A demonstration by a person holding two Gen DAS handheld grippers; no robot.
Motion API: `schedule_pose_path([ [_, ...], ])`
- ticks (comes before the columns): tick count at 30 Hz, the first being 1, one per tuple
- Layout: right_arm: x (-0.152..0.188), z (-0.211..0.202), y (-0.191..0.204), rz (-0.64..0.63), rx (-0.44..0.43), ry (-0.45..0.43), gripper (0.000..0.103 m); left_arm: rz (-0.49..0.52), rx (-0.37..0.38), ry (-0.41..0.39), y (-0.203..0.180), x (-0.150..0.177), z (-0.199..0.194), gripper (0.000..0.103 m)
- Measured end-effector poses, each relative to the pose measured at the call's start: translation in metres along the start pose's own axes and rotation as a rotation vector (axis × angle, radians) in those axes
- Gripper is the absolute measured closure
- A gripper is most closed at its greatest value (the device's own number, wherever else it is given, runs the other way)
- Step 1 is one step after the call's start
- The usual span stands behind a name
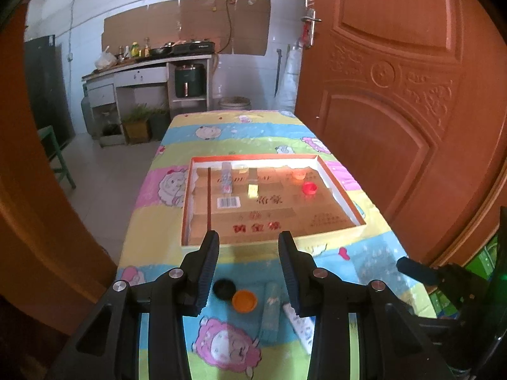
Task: Organize rigid objects
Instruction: 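Move both tools back toward the remaining items on the table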
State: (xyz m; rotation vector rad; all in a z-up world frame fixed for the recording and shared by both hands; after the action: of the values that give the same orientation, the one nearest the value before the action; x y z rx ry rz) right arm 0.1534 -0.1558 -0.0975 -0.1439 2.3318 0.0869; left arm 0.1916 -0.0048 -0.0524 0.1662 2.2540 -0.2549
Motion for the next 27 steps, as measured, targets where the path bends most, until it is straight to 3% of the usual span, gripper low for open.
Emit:
schedule_pose_path([
  [17,0.041,-0.032,0.013,-0.039,0.016,-0.027,0.045,-0.003,0.03,-0.005,-0.001,0.06,-0.027,0.063],
  [27,0.064,-0.011,0.009,-0.042,0.018,0.024,0.045,0.013,0.058,0.067,-0.009,0.098,-0.004,0.063],
])
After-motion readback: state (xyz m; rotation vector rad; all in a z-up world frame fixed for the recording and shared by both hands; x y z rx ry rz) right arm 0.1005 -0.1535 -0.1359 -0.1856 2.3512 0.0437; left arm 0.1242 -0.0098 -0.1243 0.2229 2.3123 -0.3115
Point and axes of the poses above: each gripper's, at about its wrist camera, not at the fingertips, and z roughly the way its jaws point, y to its left, x to its underside, the point moved 9 cm from there along z, roughly the way its jaws point, and after that the axes turned 5 degrees about x, right-handed, at the moved point
